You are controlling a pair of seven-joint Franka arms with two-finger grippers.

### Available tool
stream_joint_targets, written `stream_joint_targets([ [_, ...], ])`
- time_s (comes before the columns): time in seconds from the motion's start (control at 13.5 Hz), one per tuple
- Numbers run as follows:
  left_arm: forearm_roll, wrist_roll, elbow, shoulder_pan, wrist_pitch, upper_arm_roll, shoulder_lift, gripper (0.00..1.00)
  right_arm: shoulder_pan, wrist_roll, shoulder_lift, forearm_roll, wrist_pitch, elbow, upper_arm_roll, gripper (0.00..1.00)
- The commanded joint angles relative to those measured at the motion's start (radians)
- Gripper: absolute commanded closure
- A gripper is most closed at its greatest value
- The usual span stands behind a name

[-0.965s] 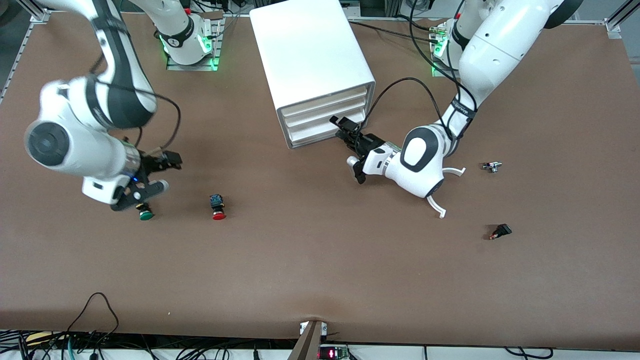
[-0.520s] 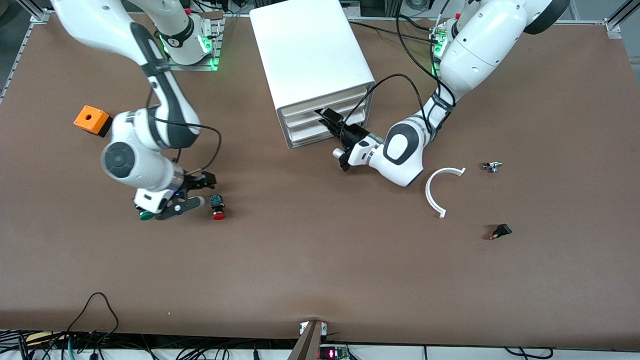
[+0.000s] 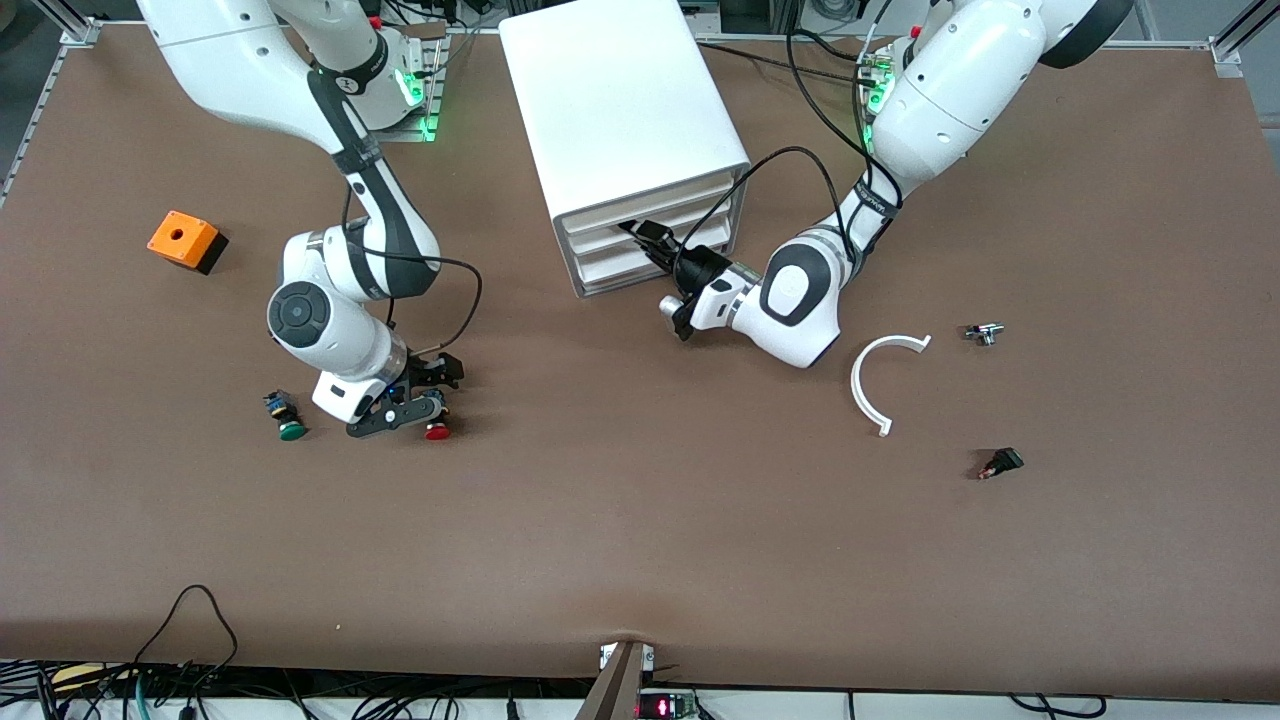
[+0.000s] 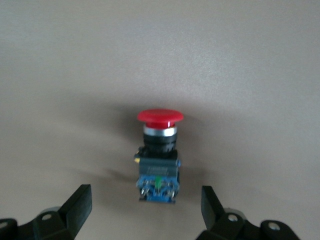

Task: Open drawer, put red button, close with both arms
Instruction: 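Pull the drawer open with the left gripper while the right gripper grasps the button, then carry the red button into the open drawer while the left gripper withdraws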

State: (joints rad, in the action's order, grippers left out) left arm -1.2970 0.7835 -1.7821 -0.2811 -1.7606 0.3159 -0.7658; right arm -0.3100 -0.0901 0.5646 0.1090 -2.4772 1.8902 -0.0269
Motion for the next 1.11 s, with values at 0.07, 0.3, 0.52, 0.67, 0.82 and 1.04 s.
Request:
stream_joint_targets([
  [0.07, -0.08, 0.022, -0.013, -0.007, -0.062, -0.003, 0.01, 0.92, -0.003, 0.007, 0.053, 0.017, -0.098, -0.003, 0.001, 0.12],
  [0.3, -0.136, 0.019, -0.011, -0.004, -0.111, -0.004, 0.005, 0.92, 0.003, -0.005, 0.052, 0.017, -0.097, -0.005, 0.001, 0.42],
  [0.52, -0.159, 0.007, -0.011, 0.022, -0.128, -0.017, 0.005, 0.92, -0.003, 0.0, 0.052, 0.018, -0.098, -0.005, 0.001, 0.84],
  [0.67, -0.159, 0.007, -0.011, 0.045, -0.135, -0.017, 0.005, 0.92, 0.002, -0.011, 0.037, 0.018, -0.086, -0.005, 0.001, 1.0],
  [0.82, -0.159, 0.007, -0.011, 0.062, -0.135, -0.02, 0.005, 0.92, 0.003, -0.011, -0.037, 0.018, 0.028, -0.016, -0.001, 1.0],
  [1.04, -0.159, 0.007, -0.005, 0.086, -0.155, -0.023, 0.006, 0.92, 0.006, -0.013, -0.152, 0.018, 0.272, -0.095, -0.005, 1.0],
])
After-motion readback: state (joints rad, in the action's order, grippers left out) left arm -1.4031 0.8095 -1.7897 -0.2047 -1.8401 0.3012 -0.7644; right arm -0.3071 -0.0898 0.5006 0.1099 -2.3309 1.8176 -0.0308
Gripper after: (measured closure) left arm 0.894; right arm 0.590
